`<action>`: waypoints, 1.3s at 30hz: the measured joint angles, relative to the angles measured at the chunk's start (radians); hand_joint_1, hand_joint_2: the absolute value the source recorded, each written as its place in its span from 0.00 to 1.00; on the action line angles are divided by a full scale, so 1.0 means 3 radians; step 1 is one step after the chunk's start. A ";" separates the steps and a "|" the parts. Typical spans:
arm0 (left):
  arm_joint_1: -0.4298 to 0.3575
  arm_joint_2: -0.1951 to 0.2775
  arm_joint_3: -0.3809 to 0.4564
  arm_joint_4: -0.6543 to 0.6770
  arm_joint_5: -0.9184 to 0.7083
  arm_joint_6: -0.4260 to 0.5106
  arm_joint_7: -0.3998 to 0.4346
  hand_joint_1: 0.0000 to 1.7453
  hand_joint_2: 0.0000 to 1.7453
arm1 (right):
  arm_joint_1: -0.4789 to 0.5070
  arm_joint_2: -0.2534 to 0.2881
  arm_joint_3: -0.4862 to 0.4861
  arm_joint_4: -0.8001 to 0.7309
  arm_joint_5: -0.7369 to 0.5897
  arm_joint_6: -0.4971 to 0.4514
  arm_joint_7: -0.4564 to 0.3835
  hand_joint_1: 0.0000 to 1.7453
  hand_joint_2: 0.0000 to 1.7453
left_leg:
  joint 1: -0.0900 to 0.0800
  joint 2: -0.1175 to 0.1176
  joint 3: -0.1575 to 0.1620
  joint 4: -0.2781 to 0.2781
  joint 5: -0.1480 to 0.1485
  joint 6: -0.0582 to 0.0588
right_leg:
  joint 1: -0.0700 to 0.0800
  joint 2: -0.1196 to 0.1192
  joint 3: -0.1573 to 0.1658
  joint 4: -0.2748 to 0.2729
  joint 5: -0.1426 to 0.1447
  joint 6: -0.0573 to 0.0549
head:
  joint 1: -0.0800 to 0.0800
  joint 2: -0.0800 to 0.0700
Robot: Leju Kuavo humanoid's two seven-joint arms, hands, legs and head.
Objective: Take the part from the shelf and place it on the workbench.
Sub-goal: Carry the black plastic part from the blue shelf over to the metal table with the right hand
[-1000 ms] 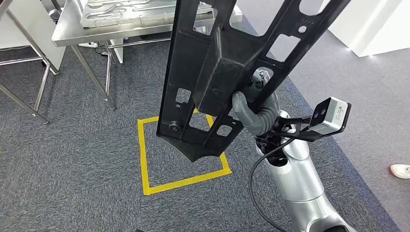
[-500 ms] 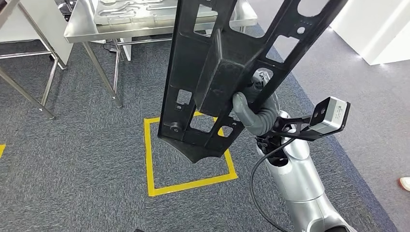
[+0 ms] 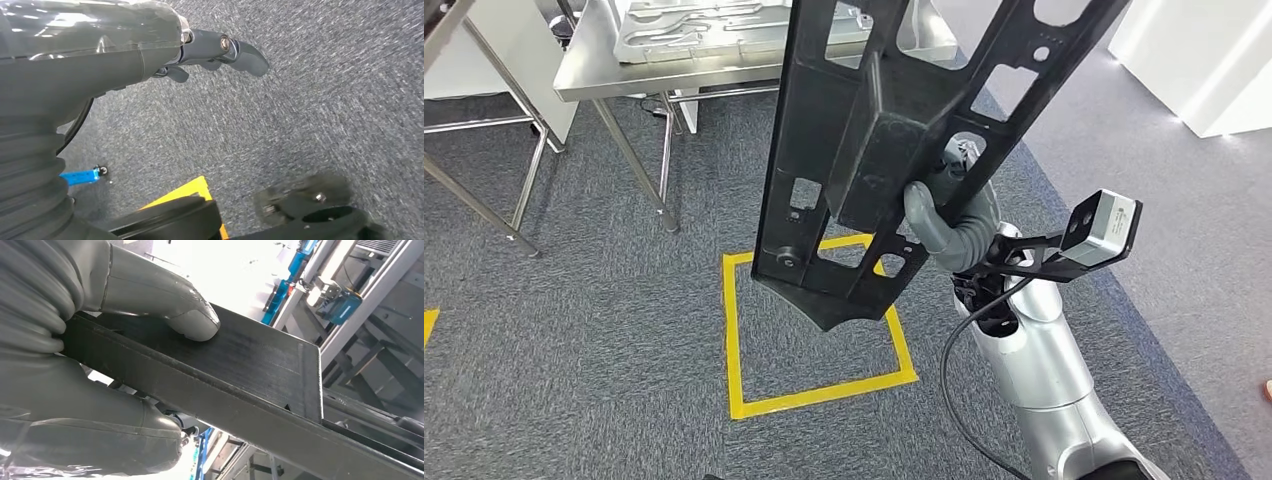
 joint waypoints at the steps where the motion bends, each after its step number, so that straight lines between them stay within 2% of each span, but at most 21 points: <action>1: 0.0005 0.0001 0.0000 0.0000 -0.0001 0.0001 0.0002 0.00 1.00 | -0.0011 0.0002 0.0001 0.0004 -0.0001 0.0001 -0.0002 0.99 1.00 | -0.0009 0.0004 0.0072 -0.0150 0.0032 0.0018 | 0.0003 0.0002 0.0017 -0.0006 -0.0019 0.0020 | 0.0000 0.0000; 4: 0.0011 0.0003 0.0000 0.0000 -0.0006 0.0003 0.0001 0.00 1.00 | -0.0033 0.0005 0.0005 0.0017 -0.0002 0.0002 -0.0005 0.99 1.00 | -0.0024 -0.0012 0.0142 -0.0270 -0.0019 0.0095 | 0.0011 0.0000 0.0053 -0.0018 -0.0022 0.0088 | 0.0000 0.0000; 6: 0.0020 0.0004 0.0001 0.0000 -0.0010 0.0004 0.0001 0.00 1.00 | -0.0042 0.0006 0.0007 0.0026 -0.0002 0.0003 -0.0007 0.99 1.00 | -0.0021 -0.0027 0.0214 -0.0309 -0.0043 0.0146 | 0.0001 -0.0001 0.0025 0.0100 -0.0033 0.0112 | 0.0001 0.0000; 7: 0.0021 0.0004 0.0001 0.0000 -0.0012 0.0004 0.0001 0.00 1.00 | -0.0051 0.0006 0.0007 0.0029 -0.0003 0.0003 -0.0008 0.99 1.00 | -0.0022 -0.0033 0.0255 -0.0320 -0.0058 0.0167 | -0.0004 0.0001 -0.0054 0.0244 -0.0066 0.0116 | 0.0001 0.0000; 10: 0.0023 0.0004 0.0001 0.0000 -0.0012 0.0005 0.0000 0.00 1.00 | -0.0063 0.0005 0.0007 0.0047 -0.0004 0.0006 -0.0008 0.99 1.00 | -0.0041 -0.0041 0.0340 -0.0326 -0.0138 0.0202 | -0.0006 0.0012 -0.0498 0.0851 -0.0265 0.0132 | 0.0000 0.0000; 11: 0.0025 0.0005 0.0001 0.0000 -0.0012 0.0006 0.0000 0.00 1.00 | -0.0061 0.0003 0.0007 0.0057 -0.0004 0.0008 -0.0007 0.99 1.00 | -0.0049 -0.0047 0.0375 -0.0325 -0.0169 0.0205 | -0.0006 0.0013 -0.0611 0.0947 -0.0299 0.0132 | 0.0000 0.0000; 13: 0.0031 0.0005 0.0001 0.0000 -0.0012 0.0008 -0.0002 0.00 1.00 | -0.0059 0.0001 0.0007 0.0070 -0.0006 0.0017 -0.0008 0.99 1.00 | -0.0060 -0.0060 0.0468 -0.0324 -0.0241 0.0201 | -0.0002 0.0014 -0.0662 0.0793 -0.0177 0.0110 | 0.0000 0.0000; 15: 0.0036 0.0003 0.0001 0.0002 -0.0012 0.0008 -0.0005 0.00 1.00 | -0.0061 -0.0001 0.0007 0.0077 -0.0009 0.0027 -0.0009 0.99 1.00 | -0.0065 -0.0069 0.0566 -0.0320 -0.0327 0.0185 | 0.0019 0.0018 -0.0568 0.0352 0.0178 0.0071 | 0.0000 0.0000; 17: 0.0031 -0.0001 0.0002 0.0007 -0.0011 0.0009 -0.0008 0.00 1.00 | -0.0066 -0.0003 0.0010 0.0085 -0.0012 0.0033 -0.0010 0.99 1.00 | -0.0062 -0.0077 0.0617 -0.0331 -0.0401 0.0151 | 0.0052 0.0020 -0.0504 0.0079 0.0386 0.0041 | 0.0003 0.0000; 20: 0.0022 -0.0003 0.0003 0.0009 -0.0010 0.0012 -0.0009 0.00 1.00 | -0.0079 -0.0005 0.0014 0.0088 -0.0020 0.0043 -0.0010 0.99 1.00 | -0.0056 -0.0072 0.0656 -0.0275 -0.0402 0.0096 | 0.0060 0.0025 -0.0418 0.0011 0.0343 -0.0009 | 0.0006 0.0000; 22: 0.0021 -0.0004 0.0003 0.0009 -0.0011 0.0013 -0.0010 0.00 1.00 | -0.0095 -0.0003 0.0015 0.0088 -0.0028 0.0048 -0.0012 0.99 1.00 | -0.0051 -0.0057 0.0545 0.0010 -0.0354 0.0065 | 0.0044 0.0023 -0.0300 -0.0018 0.0277 -0.0042 | 0.0006 0.0000; 23: 0.0022 -0.0005 0.0003 0.0009 -0.0011 0.0013 -0.0010 0.00 1.00 | -0.0102 -0.0002 0.0015 0.0089 -0.0032 0.0048 -0.0012 0.99 1.00 | -0.0042 -0.0050 0.0410 0.0227 -0.0366 0.0050 | 0.0040 0.0019 -0.0241 -0.0026 0.0235 -0.0050 | 0.0006 0.0000; 25: 0.0029 -0.0006 0.0003 0.0010 -0.0008 0.0011 -0.0010 0.00 1.00 | -0.0107 -0.0002 0.0017 0.0095 -0.0035 0.0046 -0.0010 0.99 1.00 | -0.0025 -0.0041 0.0107 0.0589 -0.0541 0.0016 | 0.0039 0.0017 -0.0137 -0.0028 0.0142 -0.0055 | 0.0005 0.0000; 27: 0.0030 -0.0006 0.0004 0.0009 -0.0004 0.0010 -0.0013 0.00 1.00 | -0.0104 -0.0002 0.0018 0.0105 -0.0035 0.0045 -0.0007 0.99 1.00 | -0.0015 -0.0027 -0.0081 0.0639 -0.0758 -0.0005 | 0.0035 0.0020 -0.0009 -0.0028 0.0038 -0.0051 | 0.0005 0.0000; 28: 0.0029 -0.0006 0.0005 0.0009 -0.0002 0.0010 -0.0014 0.00 1.00 | -0.0104 -0.0002 0.0018 0.0109 -0.0035 0.0045 -0.0007 0.99 1.00 | -0.0012 -0.0022 -0.0114 0.0530 -0.0761 -0.0009 | 0.0032 0.0021 0.0065 -0.0028 -0.0019 -0.0046 | 0.0005 0.0000; 29: 0.0028 -0.0006 0.0005 0.0009 -0.0003 0.0010 -0.0014 0.00 1.00 | -0.0106 -0.0002 0.0019 0.0112 -0.0035 0.0045 -0.0007 0.99 1.00 | -0.0010 -0.0017 -0.0118 0.0349 -0.0635 -0.0005 | 0.0028 0.0020 0.0142 -0.0028 -0.0079 -0.0039 | 0.0005 0.0000; 32: 0.0044 -0.0005 0.0005 0.0015 -0.0003 0.0007 -0.0011 0.00 1.00 | -0.0122 0.0000 0.0029 0.0134 -0.0036 0.0045 -0.0006 0.99 1.00 | -0.0030 0.0002 -0.0097 -0.0142 0.0061 0.0035 | 0.0028 0.0026 0.0303 -0.0041 -0.0236 0.0008 | 0.0006 0.0000; 33: 0.0044 -0.0004 0.0005 0.0017 -0.0004 0.0007 -0.0010 0.00 1.00 | -0.0129 0.0001 0.0034 0.0141 -0.0036 0.0044 -0.0004 0.99 1.00 | -0.0040 0.0004 -0.0087 -0.0194 0.0159 0.0060 | 0.0029 0.0029 0.0332 -0.0046 -0.0257 0.0032 | 0.0006 0.0000; 36: 0.0033 -0.0004 0.0006 0.0017 -0.0015 0.0006 -0.0010 0.00 1.00 | -0.0135 0.0003 0.0041 0.0145 -0.0041 0.0035 -0.0001 0.99 1.00 | -0.0042 -0.0017 0.0020 -0.0243 0.0086 0.0142 | 0.0017 0.0029 0.0266 0.0164 -0.0163 0.0101 | 0.0005 0.0000; 38: 0.0034 -0.0004 0.0006 0.0017 -0.0024 0.0006 -0.0009 0.00 1.00 | -0.0133 0.0003 0.0040 0.0143 -0.0044 0.0028 -0.0001 0.99 1.00 | -0.0037 -0.0026 0.0125 -0.0283 0.0028 0.0177 | 0.0010 0.0029 0.0022 0.0549 -0.0129 0.0118 | 0.0008 0.0000; 39: 0.0036 -0.0004 0.0006 0.0017 -0.0027 0.0006 -0.0009 0.00 1.00 | -0.0129 0.0001 0.0040 0.0143 -0.0044 0.0023 0.0001 0.99 1.00 | -0.0041 -0.0027 0.0174 -0.0292 -0.0012 0.0187 | 0.0011 0.0029 -0.0131 0.0741 -0.0188 0.0122 | 0.0008 0.0000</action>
